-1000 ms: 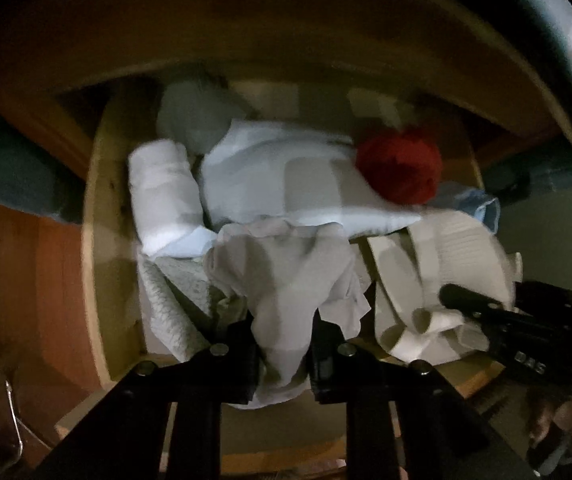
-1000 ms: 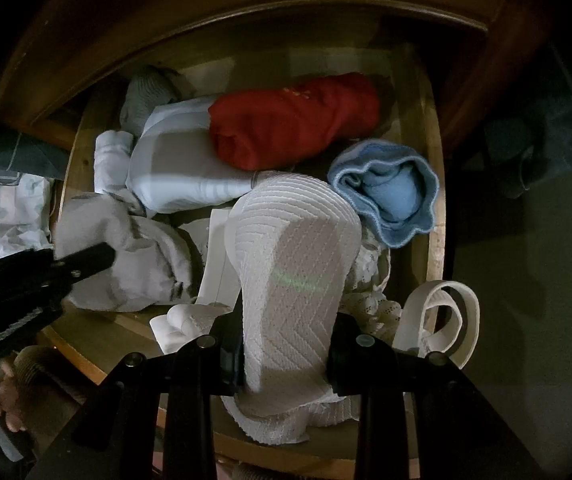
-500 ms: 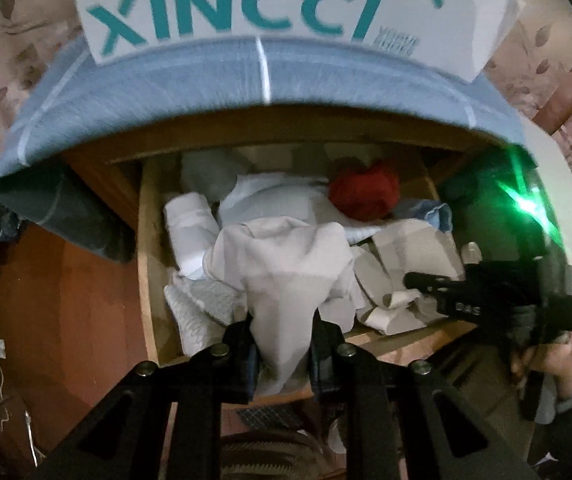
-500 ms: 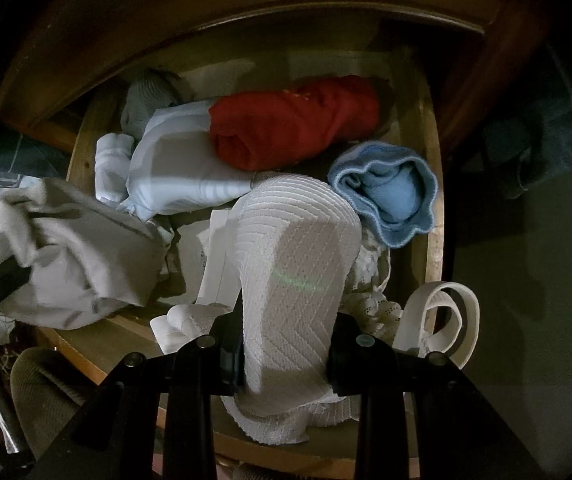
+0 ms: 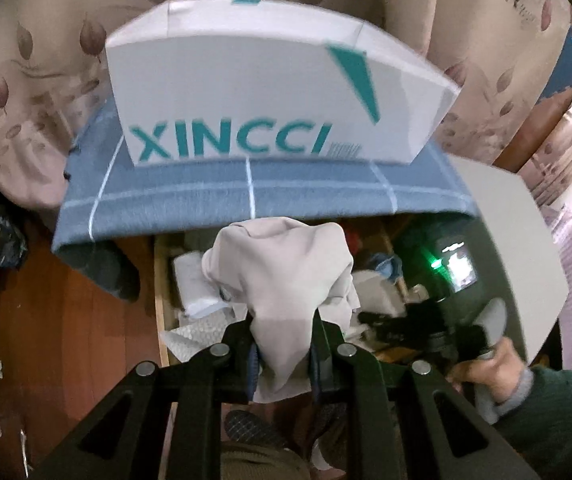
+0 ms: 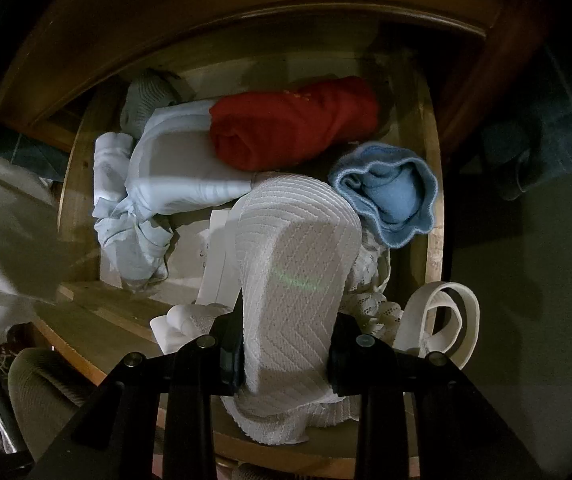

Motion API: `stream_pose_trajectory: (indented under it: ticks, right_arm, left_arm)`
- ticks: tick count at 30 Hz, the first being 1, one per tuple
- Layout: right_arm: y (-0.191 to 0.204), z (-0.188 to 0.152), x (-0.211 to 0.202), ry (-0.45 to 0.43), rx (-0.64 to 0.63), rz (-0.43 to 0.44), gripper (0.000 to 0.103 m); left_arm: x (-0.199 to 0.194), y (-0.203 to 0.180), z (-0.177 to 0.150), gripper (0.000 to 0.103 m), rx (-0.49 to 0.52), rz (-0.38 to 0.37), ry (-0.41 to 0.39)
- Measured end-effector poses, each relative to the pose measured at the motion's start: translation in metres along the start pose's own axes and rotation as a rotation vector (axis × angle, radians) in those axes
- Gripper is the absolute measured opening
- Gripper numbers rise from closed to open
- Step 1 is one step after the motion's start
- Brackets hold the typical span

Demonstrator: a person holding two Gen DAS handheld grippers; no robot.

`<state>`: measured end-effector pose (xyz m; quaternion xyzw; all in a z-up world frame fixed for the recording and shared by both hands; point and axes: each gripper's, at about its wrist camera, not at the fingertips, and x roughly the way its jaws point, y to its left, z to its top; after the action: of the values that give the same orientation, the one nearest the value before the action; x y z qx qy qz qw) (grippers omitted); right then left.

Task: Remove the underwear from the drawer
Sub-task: 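Carry the beige underwear into the white box and open the left gripper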

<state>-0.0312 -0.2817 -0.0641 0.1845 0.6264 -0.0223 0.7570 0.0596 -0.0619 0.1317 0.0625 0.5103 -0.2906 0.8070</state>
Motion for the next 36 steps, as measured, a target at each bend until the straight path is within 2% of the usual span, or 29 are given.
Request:
stream_pose_trajectory:
  ticks: [10,15,23,29,36]
  right_arm:
    - [-0.001,0.0,0.0,0.001,0.001,0.005,0.028]
    - [0.0,0.0,-0.001,0.001,0.001,0.006,0.028]
    - [0.0,-0.001,-0.003,-0.01,-0.001,0.007,0.028]
    - [0.0,-0.001,-0.004,-0.017,-0.001,0.002,0.028]
    - [0.001,-0.002,-0.005,-0.029,-0.006,-0.008,0.028]
  left_arm:
    - [-0.073,-0.009,0.037,0.019,0.019,-0.018,-0.111]
    - [-0.123,-0.018,0.069,0.019,0.065,0.0,-0.204]
    - [-0.188,-0.028,0.139,0.019,0.126,0.09,-0.38]
    - [-0.18,-0.022,0.187,0.019,0.106,0.157,-0.428]
    - [-0.116,-0.022,0.227,0.019,0.1,0.161,-0.401]
